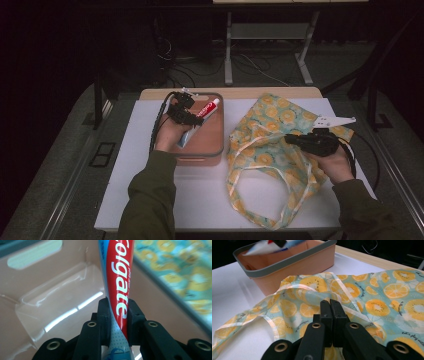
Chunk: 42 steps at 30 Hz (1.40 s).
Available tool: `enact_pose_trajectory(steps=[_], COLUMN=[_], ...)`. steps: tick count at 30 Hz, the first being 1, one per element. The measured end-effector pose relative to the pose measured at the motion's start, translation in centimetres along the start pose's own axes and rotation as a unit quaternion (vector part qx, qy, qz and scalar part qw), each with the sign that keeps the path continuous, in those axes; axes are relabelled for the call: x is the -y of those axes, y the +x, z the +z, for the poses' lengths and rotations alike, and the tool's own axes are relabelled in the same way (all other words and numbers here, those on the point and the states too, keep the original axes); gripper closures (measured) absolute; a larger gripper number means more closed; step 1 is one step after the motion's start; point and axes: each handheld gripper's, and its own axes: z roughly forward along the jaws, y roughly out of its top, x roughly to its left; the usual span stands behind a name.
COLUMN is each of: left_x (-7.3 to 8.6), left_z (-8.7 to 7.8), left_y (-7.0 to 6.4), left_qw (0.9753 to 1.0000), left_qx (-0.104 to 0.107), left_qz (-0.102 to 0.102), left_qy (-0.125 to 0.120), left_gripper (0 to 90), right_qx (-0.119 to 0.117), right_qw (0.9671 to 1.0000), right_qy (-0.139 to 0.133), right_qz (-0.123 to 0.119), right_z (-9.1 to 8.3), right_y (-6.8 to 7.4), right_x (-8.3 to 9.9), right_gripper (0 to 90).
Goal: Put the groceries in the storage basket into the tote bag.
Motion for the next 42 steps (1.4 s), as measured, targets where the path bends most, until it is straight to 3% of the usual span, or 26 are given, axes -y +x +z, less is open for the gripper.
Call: enact_pose_trajectory(steps=[8,13,18,23,31,35,42], left_x=[0.0,0.3,0.9,1.2,0.9,0.5,-1.0], left_z=[-2.3,-3.0,-2.5,-0.8,3.4,6.1,10.1], left_y=[-2.8,-5.5,-9.0,-12.3,-16.5,-17.8,-18.8], left_qw=[0.9988,0.9961,0.9917,0.9874,0.9778,0.9763,0.9778], left_qx=[0.031,0.058,0.087,0.103,0.135,0.131,0.124], left_qz=[0.037,0.065,0.094,0.120,0.156,0.163,0.157], left_qy=[-0.009,-0.015,-0.013,-0.003,0.034,0.054,0.062], left_gripper=[76.1,76.1,76.1,76.1,76.1,76.1,76.0], right_qx=[0.001,0.003,0.003,0.004,0.004,0.003,-0.001], right_qw=[1.0000,1.0000,1.0000,1.0000,1.0000,0.9999,0.9999], right_qy=[0.000,0.001,0.000,-0.001,-0.008,-0.011,-0.015], right_qz=[0.000,0.000,0.001,0.001,0.003,0.005,0.005], right_z=[0.0,0.1,0.1,0.0,-0.2,-0.3,-0.4], right_y=[-0.1,0.0,0.0,0.0,-0.2,-0.1,-0.1], right_x=[0.0,0.0,0.0,0.0,-0.1,-0.1,-0.2], right_gripper=[89.2,89.2,89.2,89.3,89.3,89.3,89.3])
